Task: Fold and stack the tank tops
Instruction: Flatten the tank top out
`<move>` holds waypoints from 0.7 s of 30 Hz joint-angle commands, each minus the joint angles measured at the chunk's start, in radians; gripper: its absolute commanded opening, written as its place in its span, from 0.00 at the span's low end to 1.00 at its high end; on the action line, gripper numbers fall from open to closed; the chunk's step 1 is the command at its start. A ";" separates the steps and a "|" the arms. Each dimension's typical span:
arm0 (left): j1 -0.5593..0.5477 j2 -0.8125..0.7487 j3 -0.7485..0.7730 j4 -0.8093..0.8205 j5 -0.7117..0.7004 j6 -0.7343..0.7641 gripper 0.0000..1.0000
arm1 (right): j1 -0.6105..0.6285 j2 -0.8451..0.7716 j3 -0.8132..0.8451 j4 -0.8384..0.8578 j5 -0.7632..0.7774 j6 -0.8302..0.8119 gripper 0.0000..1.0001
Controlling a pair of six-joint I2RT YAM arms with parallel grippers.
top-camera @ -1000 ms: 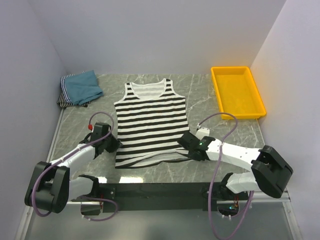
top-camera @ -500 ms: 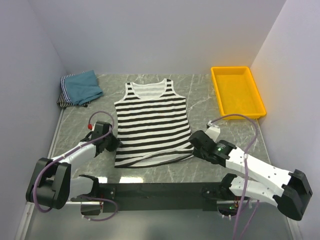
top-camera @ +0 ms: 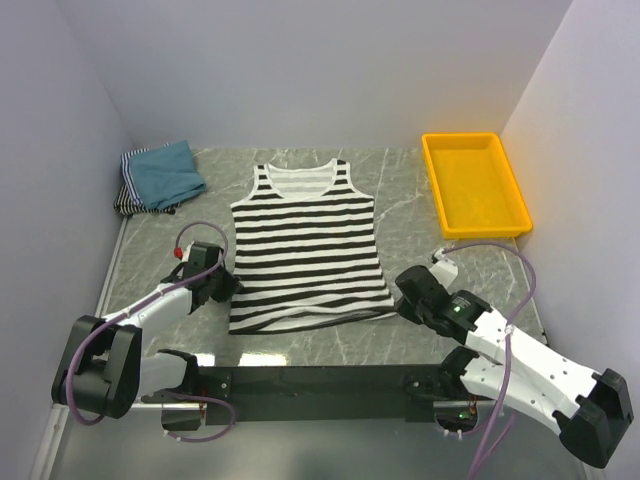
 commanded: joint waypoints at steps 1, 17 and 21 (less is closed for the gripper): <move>0.001 0.007 0.023 -0.017 -0.032 0.014 0.11 | -0.012 -0.037 -0.010 -0.015 0.015 0.005 0.31; -0.024 -0.177 0.080 -0.057 0.056 0.115 0.33 | 0.290 0.487 0.250 0.267 0.015 -0.174 0.33; -0.102 -0.197 0.095 -0.098 0.070 0.099 0.24 | 0.295 0.611 0.315 0.346 -0.028 -0.219 0.34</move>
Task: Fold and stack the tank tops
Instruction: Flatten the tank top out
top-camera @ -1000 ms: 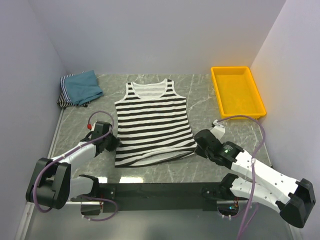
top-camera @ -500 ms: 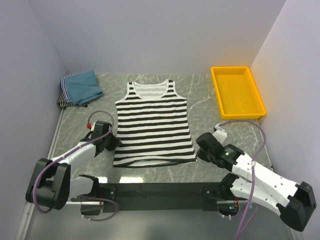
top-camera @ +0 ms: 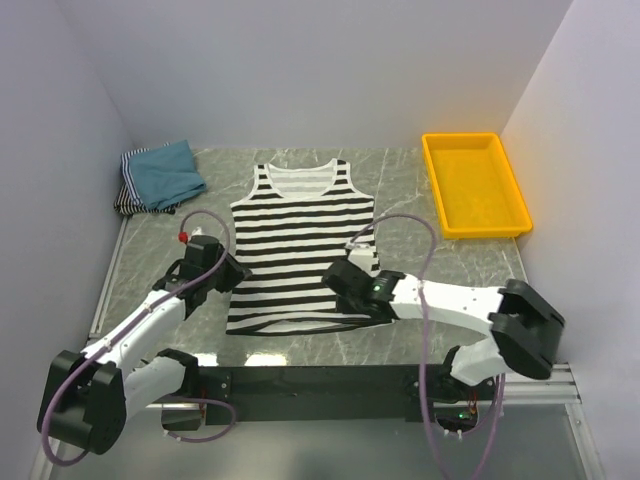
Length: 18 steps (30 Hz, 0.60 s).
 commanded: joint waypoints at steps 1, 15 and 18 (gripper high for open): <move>-0.072 -0.020 0.038 -0.046 0.031 0.009 0.22 | 0.012 0.092 0.078 0.110 -0.016 -0.067 0.34; -0.293 0.092 -0.070 -0.002 0.028 -0.099 0.01 | 0.026 0.218 0.019 0.233 -0.127 -0.027 0.34; -0.298 0.126 -0.063 -0.013 0.025 -0.082 0.01 | 0.026 0.197 -0.026 0.221 -0.128 0.007 0.34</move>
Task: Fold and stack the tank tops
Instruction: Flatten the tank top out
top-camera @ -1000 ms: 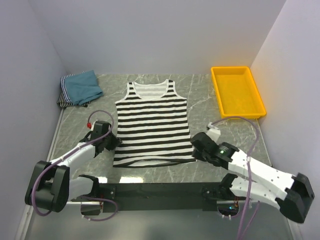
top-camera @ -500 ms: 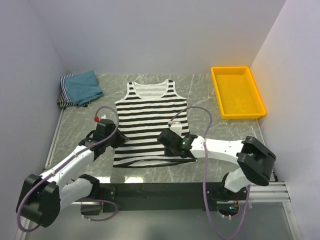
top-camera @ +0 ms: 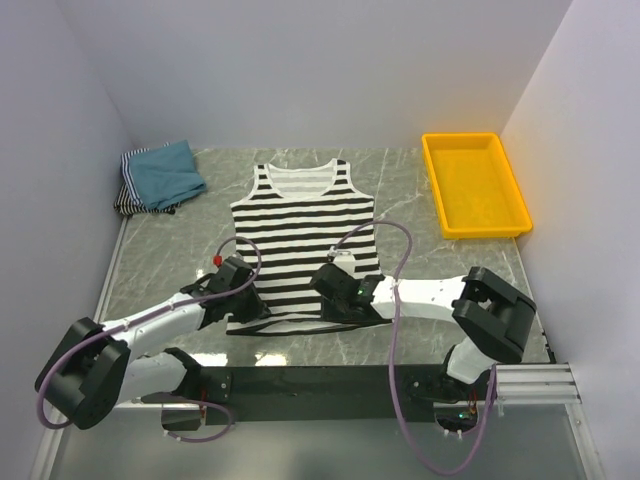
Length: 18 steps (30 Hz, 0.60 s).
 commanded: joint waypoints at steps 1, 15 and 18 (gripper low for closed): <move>-0.008 0.028 0.013 0.022 0.004 0.014 0.01 | 0.002 -0.035 -0.052 0.006 -0.005 0.039 0.35; -0.025 0.056 0.055 -0.074 -0.018 0.093 0.01 | -0.164 -0.219 -0.224 -0.011 -0.016 0.031 0.41; -0.037 0.032 0.027 -0.087 -0.002 0.099 0.01 | -0.207 -0.269 -0.224 -0.067 0.006 -0.003 0.43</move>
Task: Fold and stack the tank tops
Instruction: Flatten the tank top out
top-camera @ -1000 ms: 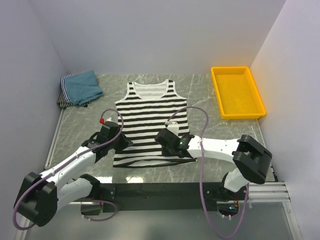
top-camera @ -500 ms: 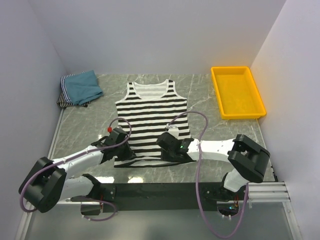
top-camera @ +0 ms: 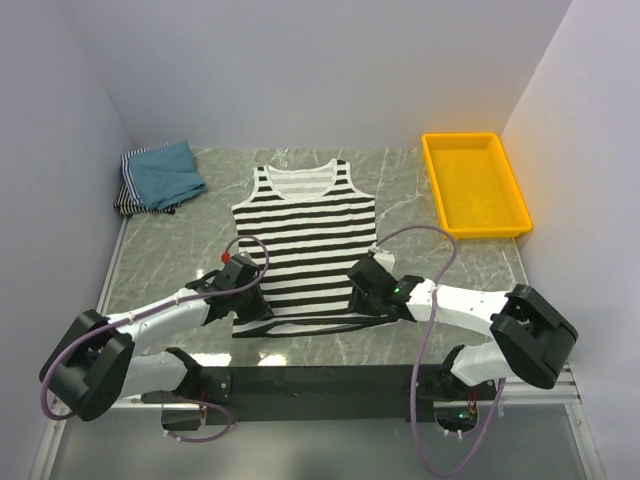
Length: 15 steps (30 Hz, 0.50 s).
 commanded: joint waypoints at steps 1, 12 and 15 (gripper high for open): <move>-0.017 -0.034 -0.027 -0.073 -0.013 0.039 0.01 | -0.038 -0.053 -0.021 -0.079 0.038 -0.045 0.43; -0.124 -0.130 -0.011 -0.165 -0.044 -0.001 0.10 | -0.097 -0.099 -0.128 -0.034 -0.008 -0.029 0.47; -0.124 -0.134 0.052 -0.202 -0.070 0.001 0.18 | -0.161 -0.171 -0.171 -0.028 -0.034 -0.026 0.47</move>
